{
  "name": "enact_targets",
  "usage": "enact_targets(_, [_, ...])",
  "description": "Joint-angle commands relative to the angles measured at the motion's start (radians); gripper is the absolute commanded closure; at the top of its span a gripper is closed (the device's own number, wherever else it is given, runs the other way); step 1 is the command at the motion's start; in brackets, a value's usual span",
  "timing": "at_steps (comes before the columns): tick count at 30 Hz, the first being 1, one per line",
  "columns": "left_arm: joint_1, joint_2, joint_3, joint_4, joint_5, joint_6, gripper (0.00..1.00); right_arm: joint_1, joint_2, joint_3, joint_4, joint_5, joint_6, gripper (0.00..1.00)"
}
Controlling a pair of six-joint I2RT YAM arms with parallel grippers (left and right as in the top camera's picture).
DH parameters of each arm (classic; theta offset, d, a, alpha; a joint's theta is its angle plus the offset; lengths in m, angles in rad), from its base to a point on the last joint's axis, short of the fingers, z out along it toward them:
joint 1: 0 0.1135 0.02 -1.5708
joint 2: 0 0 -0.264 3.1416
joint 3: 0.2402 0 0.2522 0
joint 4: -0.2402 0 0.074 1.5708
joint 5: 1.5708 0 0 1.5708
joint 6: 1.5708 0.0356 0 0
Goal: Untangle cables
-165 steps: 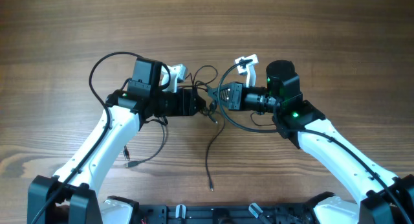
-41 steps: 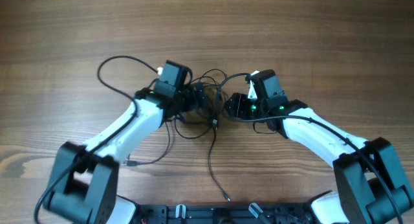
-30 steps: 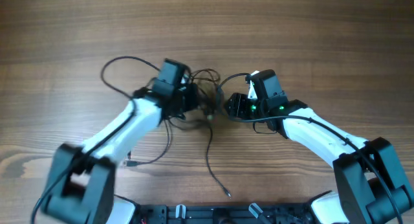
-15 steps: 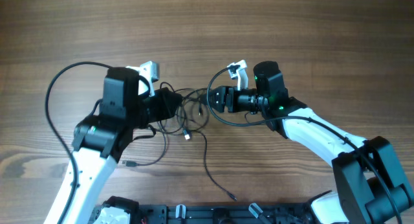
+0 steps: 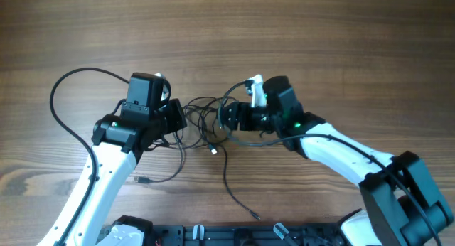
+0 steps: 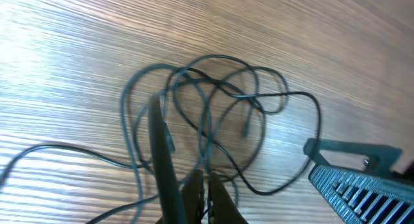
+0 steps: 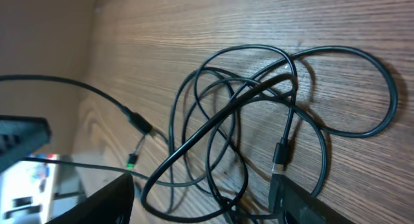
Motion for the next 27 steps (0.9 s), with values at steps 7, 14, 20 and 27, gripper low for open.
enact_targets(7, [-0.002,0.085,-0.044,-0.001,-0.063,0.005,0.96,0.167,0.012,0.007,0.063,0.266,0.013,0.41])
enact_targets(14, [-0.002,0.232,-0.044,0.031,-0.052,0.005,0.94,0.174,0.012,0.007,0.061,0.274,0.038,0.78])
enact_targets(20, [-0.002,0.249,-0.044,0.137,0.186,0.005,0.83,0.166,0.002,0.013,0.140,0.073,-0.026,0.87])
enact_targets(27, [-0.010,0.294,-0.044,0.199,0.190,-0.042,0.80,0.150,-0.126,0.013,0.027,0.082,-0.087,0.92])
